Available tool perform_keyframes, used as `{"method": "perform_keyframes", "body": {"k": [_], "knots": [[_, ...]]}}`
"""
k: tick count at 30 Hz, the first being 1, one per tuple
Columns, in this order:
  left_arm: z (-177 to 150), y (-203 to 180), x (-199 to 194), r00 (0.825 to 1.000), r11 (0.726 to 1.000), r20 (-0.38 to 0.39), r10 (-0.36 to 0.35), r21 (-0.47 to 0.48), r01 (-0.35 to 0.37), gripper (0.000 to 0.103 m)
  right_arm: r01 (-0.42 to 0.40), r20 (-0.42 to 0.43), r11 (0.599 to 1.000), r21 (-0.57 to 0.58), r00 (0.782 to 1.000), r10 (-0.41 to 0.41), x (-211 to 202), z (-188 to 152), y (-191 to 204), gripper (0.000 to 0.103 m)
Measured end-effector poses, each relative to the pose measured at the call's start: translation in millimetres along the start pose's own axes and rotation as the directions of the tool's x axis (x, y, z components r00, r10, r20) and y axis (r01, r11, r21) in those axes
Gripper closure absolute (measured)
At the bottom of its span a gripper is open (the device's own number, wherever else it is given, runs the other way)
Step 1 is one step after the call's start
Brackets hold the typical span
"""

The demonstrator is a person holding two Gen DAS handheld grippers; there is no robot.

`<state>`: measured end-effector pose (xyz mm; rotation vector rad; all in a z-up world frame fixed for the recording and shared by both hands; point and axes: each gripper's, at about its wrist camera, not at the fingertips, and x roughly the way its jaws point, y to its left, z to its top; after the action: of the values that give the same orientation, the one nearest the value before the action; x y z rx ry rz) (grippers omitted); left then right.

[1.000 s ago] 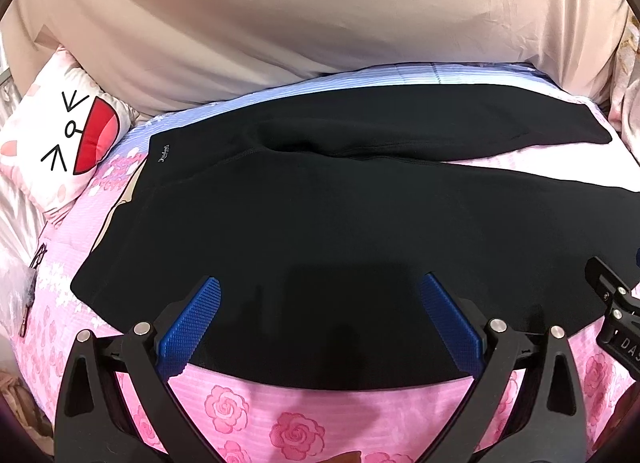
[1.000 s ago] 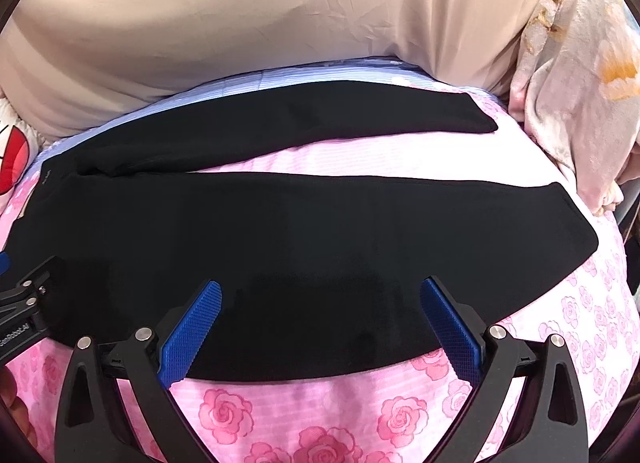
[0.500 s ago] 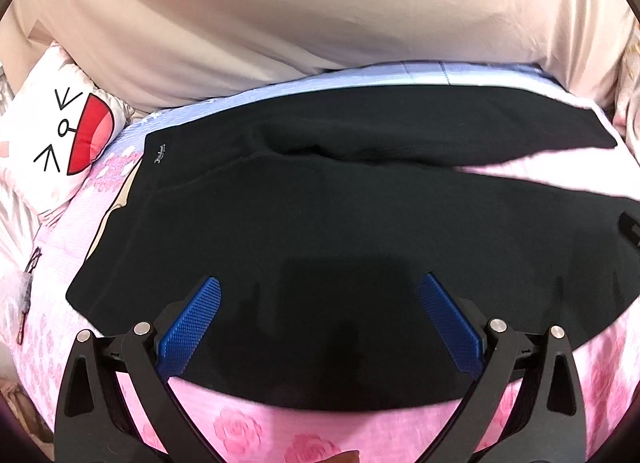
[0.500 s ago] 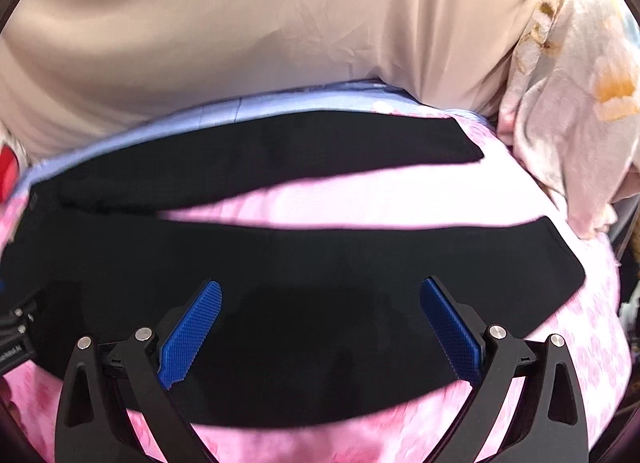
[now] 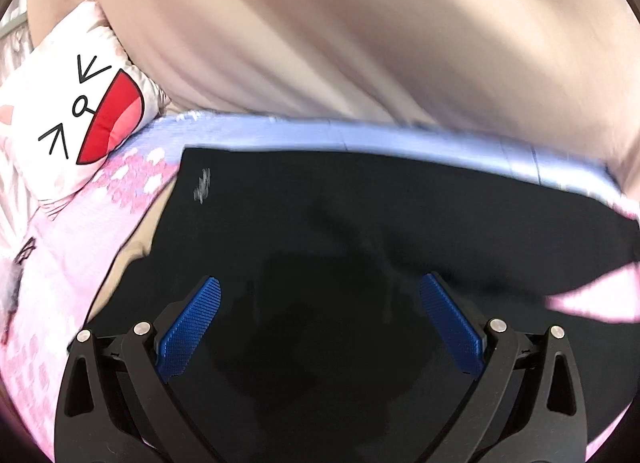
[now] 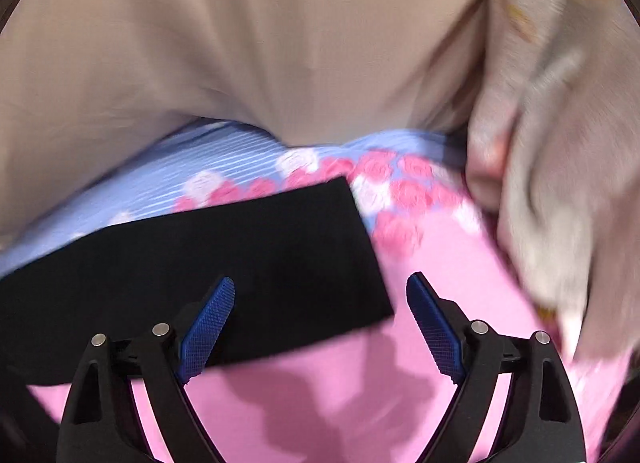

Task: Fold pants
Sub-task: 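Move both grippers to the waistband end of the black pants and close them on it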

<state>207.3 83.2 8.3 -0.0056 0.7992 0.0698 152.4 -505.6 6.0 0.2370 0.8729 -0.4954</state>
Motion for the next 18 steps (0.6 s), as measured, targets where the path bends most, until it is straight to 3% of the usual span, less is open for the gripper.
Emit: {"method": "perform_keyframes", "body": {"k": [4, 8, 11, 13, 15, 17, 18], "knots": [[37, 26, 26, 0.999, 0.999, 0.012, 0.043, -0.026, -0.043, 0.005, 0.017, -0.02, 0.999, -0.051, 1.0, -0.018, 35, 24, 1, 0.017], [73, 63, 74, 0.997, 0.998, -0.078, 0.022, -0.049, -0.026, 0.005, -0.015, -0.062, 0.999, -0.039, 0.998, 0.012, 66, 34, -2, 0.017], [90, 90, 108, 0.99, 0.994, -0.122, 0.077, -0.063, -0.085, 0.005, -0.061, -0.057, 0.998, -0.019, 0.997, 0.06, 71, 37, -4, 0.018], [100, 106, 128, 0.985, 0.989, -0.124, 0.118, -0.073, -0.128, 0.005, -0.092, -0.051, 0.995, -0.025, 0.995, 0.091, 72, 39, -4, 0.033], [106, 120, 145, 0.984, 0.987, -0.13, 0.12, -0.094, -0.133, 0.005, -0.101, -0.053, 0.995, -0.028, 0.994, 0.099, 71, 39, -2, 0.039], [109, 131, 163, 0.982, 0.987, -0.165, 0.087, -0.121, -0.108, 0.005, -0.109, -0.054, 0.994, -0.033, 0.993, 0.107, 70, 40, -1, 0.057], [111, 136, 172, 0.981, 0.987, -0.18, 0.071, -0.132, -0.096, 0.005, -0.119, -0.055, 0.992, -0.031, 0.992, 0.117, 69, 41, -1, 0.071]]}}
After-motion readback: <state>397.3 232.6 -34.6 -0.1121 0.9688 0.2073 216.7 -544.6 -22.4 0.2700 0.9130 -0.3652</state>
